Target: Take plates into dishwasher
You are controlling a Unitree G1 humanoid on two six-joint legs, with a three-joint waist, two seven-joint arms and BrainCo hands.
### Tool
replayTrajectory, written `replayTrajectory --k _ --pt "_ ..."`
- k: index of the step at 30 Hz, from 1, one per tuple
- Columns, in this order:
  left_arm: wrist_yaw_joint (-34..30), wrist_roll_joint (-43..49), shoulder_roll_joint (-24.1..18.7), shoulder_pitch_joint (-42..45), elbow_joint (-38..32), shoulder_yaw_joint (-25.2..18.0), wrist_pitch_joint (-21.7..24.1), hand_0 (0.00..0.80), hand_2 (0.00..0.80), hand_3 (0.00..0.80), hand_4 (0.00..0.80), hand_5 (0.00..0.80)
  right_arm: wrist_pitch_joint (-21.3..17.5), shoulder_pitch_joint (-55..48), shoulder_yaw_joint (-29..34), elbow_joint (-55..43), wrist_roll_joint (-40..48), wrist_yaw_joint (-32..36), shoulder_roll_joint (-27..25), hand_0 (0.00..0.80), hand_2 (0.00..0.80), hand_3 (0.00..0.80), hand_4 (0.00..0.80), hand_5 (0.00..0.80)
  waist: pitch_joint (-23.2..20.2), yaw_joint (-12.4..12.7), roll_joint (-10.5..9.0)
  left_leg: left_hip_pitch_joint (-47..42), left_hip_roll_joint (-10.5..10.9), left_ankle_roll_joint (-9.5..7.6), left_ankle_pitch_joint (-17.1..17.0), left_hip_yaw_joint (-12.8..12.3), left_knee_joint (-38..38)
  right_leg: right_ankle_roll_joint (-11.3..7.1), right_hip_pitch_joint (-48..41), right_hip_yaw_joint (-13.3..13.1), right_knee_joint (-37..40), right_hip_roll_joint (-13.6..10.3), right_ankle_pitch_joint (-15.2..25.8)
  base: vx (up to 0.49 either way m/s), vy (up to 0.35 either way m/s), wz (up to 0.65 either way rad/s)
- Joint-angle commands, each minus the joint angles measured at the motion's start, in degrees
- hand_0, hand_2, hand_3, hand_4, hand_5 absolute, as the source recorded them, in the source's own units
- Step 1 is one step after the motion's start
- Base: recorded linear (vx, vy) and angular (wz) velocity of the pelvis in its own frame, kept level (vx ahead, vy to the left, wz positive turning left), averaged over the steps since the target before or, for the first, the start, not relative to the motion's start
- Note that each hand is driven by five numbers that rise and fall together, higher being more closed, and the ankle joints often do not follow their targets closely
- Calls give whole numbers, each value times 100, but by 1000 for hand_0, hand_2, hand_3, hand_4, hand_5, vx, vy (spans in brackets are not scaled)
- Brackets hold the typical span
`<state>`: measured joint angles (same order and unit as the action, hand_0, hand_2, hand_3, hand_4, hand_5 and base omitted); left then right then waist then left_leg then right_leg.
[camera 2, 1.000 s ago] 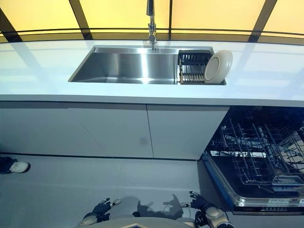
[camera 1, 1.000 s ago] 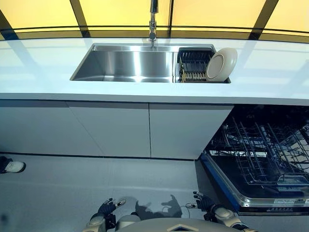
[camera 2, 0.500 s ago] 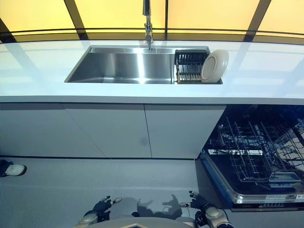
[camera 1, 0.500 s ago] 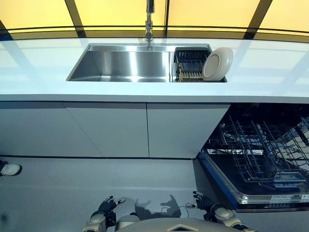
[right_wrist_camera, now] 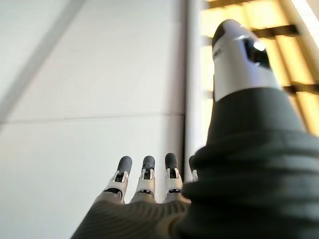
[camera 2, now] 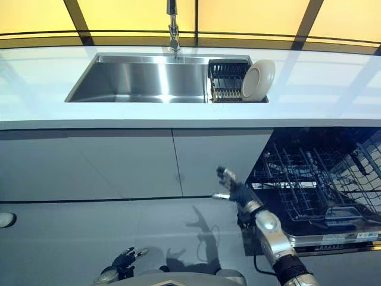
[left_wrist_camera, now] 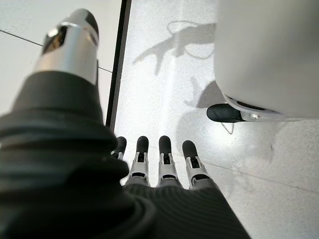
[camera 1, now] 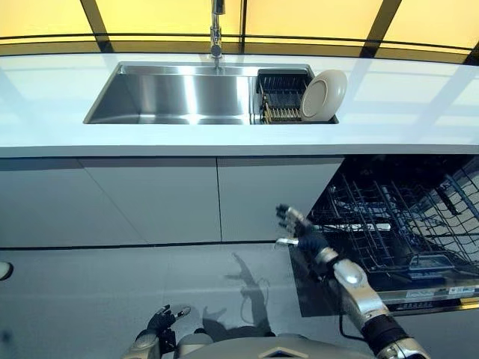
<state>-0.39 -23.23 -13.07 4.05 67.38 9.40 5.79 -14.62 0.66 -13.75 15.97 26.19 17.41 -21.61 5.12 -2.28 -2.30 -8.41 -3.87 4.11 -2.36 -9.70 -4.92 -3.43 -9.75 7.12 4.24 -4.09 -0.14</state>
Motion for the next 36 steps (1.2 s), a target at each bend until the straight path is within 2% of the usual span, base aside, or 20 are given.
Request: replayTrajectory --k 1,4,8,14,16,18,20,22,24,27,29,30,33,36 --pt "17 136 59 -327 355 -104 154 0 0 0 0 0 -447 693 637 -563 1038 78 -203 0 0 0 0 0 21 -56 -67 -164 360 -526 663 -301 233 -190 480 -259 -183 -4 273 2 -56 -7" --pt "48 175 45 -316 386 -117 145 0 0 0 0 0 -515 1001 1059 -486 1553 -70 -158 0 0 0 0 0 22 -17 -47 -160 342 -549 702 -300 273 -177 487 -257 -263 -10 216 11 -75 -6" --pt "47 252 -11 -326 432 -86 126 0 0 0 0 0 -619 1484 1420 -187 1820 -618 -372 0 0 0 0 0 1 65 -25 -149 328 -559 768 -248 379 -111 434 -222 -304 9 141 26 -119 0" --pt "151 361 -183 -480 460 57 -8 0 0 0 0 0 -123 2435 1425 836 1895 -1309 -1066 0 0 0 0 0 -63 208 -53 -147 281 -467 880 -201 629 48 276 -144 -246 92 37 37 -188 2" --pt "278 294 -240 -578 447 65 -59 0 0 0 0 0 22 2762 1302 1135 1901 -1454 -1265 0 0 0 0 0 -28 245 -134 50 250 -379 957 -171 1263 178 286 -144 -350 100 -26 8 -216 4" --pt "404 89 -267 -685 418 53 -124 0 0 0 0 0 114 3006 1153 1348 1937 -1532 -1467 0 0 0 0 0 123 374 -240 654 262 -244 644 99 2489 362 294 -75 -506 83 -58 -30 -231 14" --pt "336 -122 -272 -724 421 -60 -168 0 0 0 0 0 92 3208 1000 1581 1918 -1540 -1607 0 0 0 0 0 260 466 -281 1143 280 -211 425 258 3164 467 332 -22 -690 72 -99 -6 -144 10" --pt "333 -160 -264 -707 405 -86 -159 0 0 0 0 0 53 3357 876 1718 2013 -1545 -1649 0 0 0 0 0 332 559 -239 1354 254 -157 201 376 2942 448 291 -67 -734 111 -131 87 -35 -4" --pt "363 -223 -223 -636 398 -73 -86 0 0 0 0 0 -2 3581 701 1847 2084 -1683 -1542 0 0 0 0 0 378 676 -159 1409 164 -73 -157 445 2212 395 130 -179 -621 197 -161 188 29 -13" --pt "401 -280 -163 -549 375 26 -14 0 0 0 0 0 17 3841 528 2082 2045 -1924 -1465 0 0 0 0 0 395 906 -32 1627 -50 110 -998 826 818 368 -300 -510 -333 338 -251 299 97 -16" --pt "391 -429 -134 -480 384 1 30 0 0 0 0 0 91 3906 465 2154 2118 -1970 -1485 0 0 0 0 0 415 976 2 1750 -154 146 -1223 960 503 346 -471 -707 -267 342 -309 245 137 -14" --pt "381 -474 -122 -486 393 -36 14 0 0 0 0 0 151 3901 467 2161 2135 -1931 -1486 0 0 0 0 0 416 961 9 1783 -178 133 -1173 903 542 336 -488 -725 -280 323 -352 199 195 -24" --pt "371 -567 -37 -632 590 -199 -117 0 0 0 0 0 480 3798 498 2429 2143 -1758 -1387 0 0 0 0 0 356 881 14 1704 -175 18 -586 519 658 283 -453 -504 -621 131 -629 212 211 -52" --pt "507 -622 -20 -759 656 -145 -141 0 0 0 0 0 792 3577 536 2694 1893 -1768 -1266 0 0 0 0 0 247 909 -44 1724 -64 -48 -382 505 885 127 -555 -366 -867 -103 -744 245 161 -73"
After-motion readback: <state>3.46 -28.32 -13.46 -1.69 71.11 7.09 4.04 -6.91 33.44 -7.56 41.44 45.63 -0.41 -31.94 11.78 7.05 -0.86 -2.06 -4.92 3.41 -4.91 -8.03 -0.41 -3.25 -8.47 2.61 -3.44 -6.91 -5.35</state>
